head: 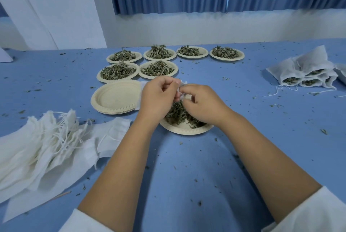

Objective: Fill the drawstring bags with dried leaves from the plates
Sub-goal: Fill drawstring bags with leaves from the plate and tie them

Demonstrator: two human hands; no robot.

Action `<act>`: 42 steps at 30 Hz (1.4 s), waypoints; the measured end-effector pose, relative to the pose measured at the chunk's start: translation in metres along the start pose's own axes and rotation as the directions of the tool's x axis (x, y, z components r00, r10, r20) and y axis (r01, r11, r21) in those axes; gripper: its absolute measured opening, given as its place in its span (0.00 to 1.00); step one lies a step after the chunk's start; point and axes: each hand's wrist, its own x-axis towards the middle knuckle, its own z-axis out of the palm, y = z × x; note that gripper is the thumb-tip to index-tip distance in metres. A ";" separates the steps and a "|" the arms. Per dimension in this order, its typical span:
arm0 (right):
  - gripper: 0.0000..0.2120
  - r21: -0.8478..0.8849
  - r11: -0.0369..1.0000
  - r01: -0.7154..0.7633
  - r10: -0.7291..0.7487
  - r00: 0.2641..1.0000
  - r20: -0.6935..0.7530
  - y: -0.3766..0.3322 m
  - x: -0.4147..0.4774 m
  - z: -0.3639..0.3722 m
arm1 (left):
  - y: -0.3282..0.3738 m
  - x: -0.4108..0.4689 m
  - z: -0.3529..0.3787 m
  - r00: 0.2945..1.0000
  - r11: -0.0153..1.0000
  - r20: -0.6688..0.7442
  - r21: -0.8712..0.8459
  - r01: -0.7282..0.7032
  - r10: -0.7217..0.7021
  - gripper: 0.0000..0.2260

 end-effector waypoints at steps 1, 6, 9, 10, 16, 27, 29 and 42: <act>0.07 0.012 1.000 -0.006 0.006 1.000 0.022 0.001 0.000 0.000 | 0.000 -0.001 0.001 1.000 1.000 0.023 0.000 0.001 -0.001 0.06; 0.14 0.113 0.993 -0.019 0.021 1.000 -0.014 -0.002 -0.002 -0.004 | -0.002 0.001 0.000 0.999 1.000 -0.037 0.003 -0.003 0.003 0.06; 0.14 0.152 0.986 -0.075 0.097 0.985 -0.146 0.000 -0.001 -0.017 | -0.004 0.002 -0.002 0.995 1.000 -0.102 -0.004 -0.002 0.001 0.05; 0.12 0.104 0.990 -0.095 0.108 0.986 -0.129 0.001 0.000 -0.021 | -0.005 0.003 -0.002 0.993 1.000 -0.120 -0.001 -0.002 0.002 0.05; 0.16 -0.241 0.955 -0.174 0.253 0.901 0.353 0.009 -0.003 -0.029 | -0.007 0.004 -0.003 0.988 1.000 -0.153 0.015 0.008 -0.006 0.05; 0.21 -0.166 0.981 -0.102 0.139 0.964 0.228 0.007 -0.001 -0.004 | -0.006 0.004 -0.005 0.985 1.000 -0.173 0.017 0.015 -0.012 0.05; 0.17 -0.154 0.987 -0.049 0.082 0.973 0.215 0.003 -0.003 0.004 | -0.006 0.005 -0.006 0.983 1.000 -0.186 0.014 0.016 -0.013 0.05; 0.06 0.177 0.973 -0.148 0.147 0.989 0.017 0.003 0.000 -0.013 | -0.004 0.006 -0.010 0.973 1.000 -0.229 -0.018 0.017 -0.020 0.05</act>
